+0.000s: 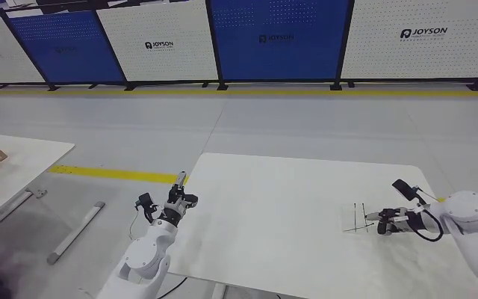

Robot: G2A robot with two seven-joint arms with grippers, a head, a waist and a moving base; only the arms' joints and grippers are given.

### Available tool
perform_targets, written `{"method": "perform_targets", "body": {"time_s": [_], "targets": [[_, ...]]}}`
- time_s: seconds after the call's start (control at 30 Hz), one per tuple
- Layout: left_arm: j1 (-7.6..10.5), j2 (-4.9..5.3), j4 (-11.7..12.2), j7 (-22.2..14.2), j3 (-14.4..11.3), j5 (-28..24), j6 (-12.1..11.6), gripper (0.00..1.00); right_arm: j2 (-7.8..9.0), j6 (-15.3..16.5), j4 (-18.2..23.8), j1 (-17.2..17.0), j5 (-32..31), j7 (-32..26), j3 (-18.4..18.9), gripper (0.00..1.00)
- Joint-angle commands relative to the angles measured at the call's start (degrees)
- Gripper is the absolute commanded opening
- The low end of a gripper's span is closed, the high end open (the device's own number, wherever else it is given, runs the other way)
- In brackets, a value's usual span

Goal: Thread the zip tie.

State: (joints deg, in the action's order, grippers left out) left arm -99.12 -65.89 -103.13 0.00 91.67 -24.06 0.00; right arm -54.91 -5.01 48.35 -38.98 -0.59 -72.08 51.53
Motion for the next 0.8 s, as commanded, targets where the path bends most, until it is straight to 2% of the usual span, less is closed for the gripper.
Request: {"method": "perform_targets", "body": {"time_s": [0.0,0.13,0.2,0.4,0.57,0.77], "targets": [[0.00,0.00,0.0,0.0,0.0,0.0,0.0,1.00,-0.12,0.0,-0.2,0.0,-0.1,0.1,-0.1,0.36],[0.00,0.00,0.0,0.0,0.0,0.0,0.0,1.00,-0.25,0.1,-0.5,0.2,-0.2,-0.1,-0.2,0.35],[0.00,0.00,0.0,0.0,0.0,0.0,0.0,1.00,-0.27,0.2,-0.4,0.2,-0.3,-0.1,-0.1,0.30],[0.00,0.00,0.0,0.0,0.0,0.0,0.0,1.00,-0.33,-0.3,-0.4,0.2,-0.7,-0.2,0.0,0.31],[0.00,0.00,0.0,0.0,0.0,0.0,0.0,1.00,-0.47,-0.6,-0.5,0.2,-1.0,-0.3,-0.1,0.24],[0.00,0.00,0.0,0.0,0.0,0.0,0.0,1.00,-0.63,-1.0,-0.3,0.4,-1.5,-0.5,-0.2,0.22]]}}
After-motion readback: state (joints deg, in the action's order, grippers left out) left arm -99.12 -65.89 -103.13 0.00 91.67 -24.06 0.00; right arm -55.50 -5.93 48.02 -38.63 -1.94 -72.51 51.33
